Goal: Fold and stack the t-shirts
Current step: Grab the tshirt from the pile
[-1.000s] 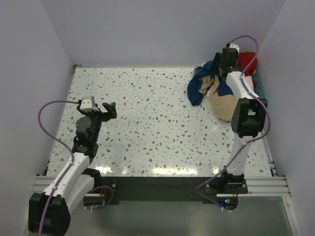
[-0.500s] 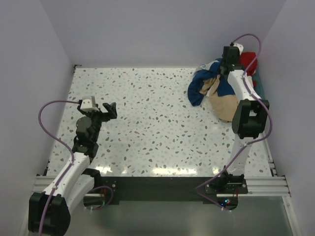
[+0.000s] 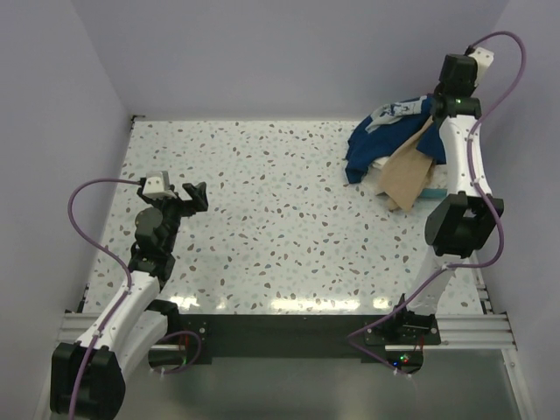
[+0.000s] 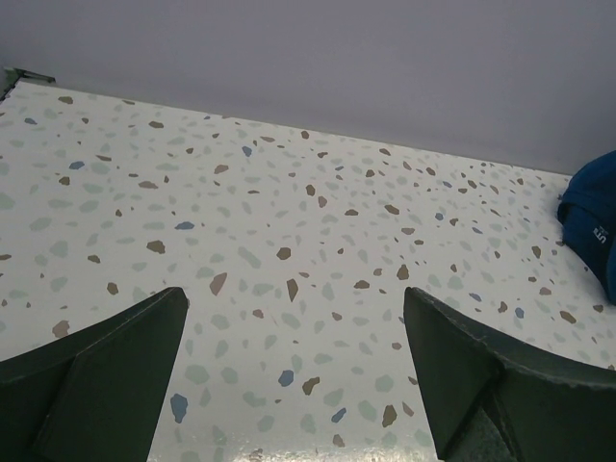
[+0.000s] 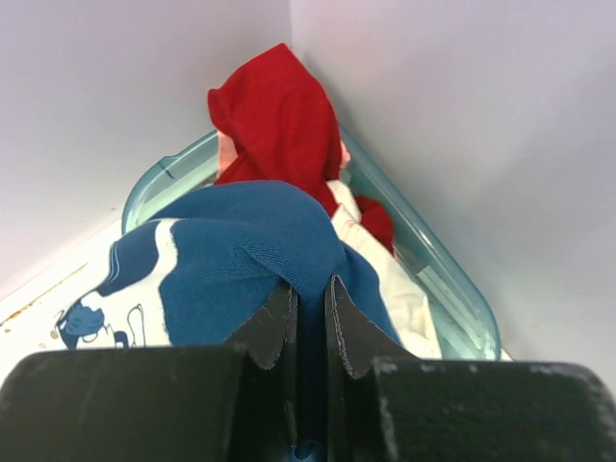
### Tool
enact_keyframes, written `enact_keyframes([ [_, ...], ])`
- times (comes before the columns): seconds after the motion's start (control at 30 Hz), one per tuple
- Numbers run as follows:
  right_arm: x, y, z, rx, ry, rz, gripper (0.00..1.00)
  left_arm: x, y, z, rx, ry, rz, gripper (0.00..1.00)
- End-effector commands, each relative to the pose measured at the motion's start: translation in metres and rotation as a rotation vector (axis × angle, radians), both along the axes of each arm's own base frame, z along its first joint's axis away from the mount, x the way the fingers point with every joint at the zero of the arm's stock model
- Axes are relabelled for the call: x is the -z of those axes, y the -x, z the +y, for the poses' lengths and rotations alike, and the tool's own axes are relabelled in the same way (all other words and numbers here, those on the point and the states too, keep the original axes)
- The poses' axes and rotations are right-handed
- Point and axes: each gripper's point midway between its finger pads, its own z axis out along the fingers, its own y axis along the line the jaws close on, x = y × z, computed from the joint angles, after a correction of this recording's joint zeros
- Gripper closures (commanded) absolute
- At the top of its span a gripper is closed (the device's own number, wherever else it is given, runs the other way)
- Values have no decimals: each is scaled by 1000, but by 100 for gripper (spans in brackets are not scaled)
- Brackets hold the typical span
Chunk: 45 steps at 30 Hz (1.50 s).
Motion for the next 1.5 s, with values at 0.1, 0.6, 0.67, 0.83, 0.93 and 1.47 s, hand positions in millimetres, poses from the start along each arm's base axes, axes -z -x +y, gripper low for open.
enact_keyframes([
  [0.1, -63, 30, -32, 127, 78, -95, 99, -13, -1, -1, 4, 13, -54, 0],
  [0.6, 0, 14, -8, -31, -70, -44, 48, -11, -2, -5, 25, 16, -49, 0],
  [0.67, 9, 4, 2, -104, -92, -48, 47, -11, -2, -5, 25, 20, -51, 0],
  [0.83, 42, -18, 47, -334, -205, -22, 40, -10, -3, -7, 33, 22, -50, 0],
  [0.93, 71, -24, 57, -353, -218, 40, 39, -10, -3, -9, 42, 22, -47, 0],
  [1.47, 139, -24, 67, -288, -192, 194, 38, -10, -3, -8, 38, 25, -49, 0],
])
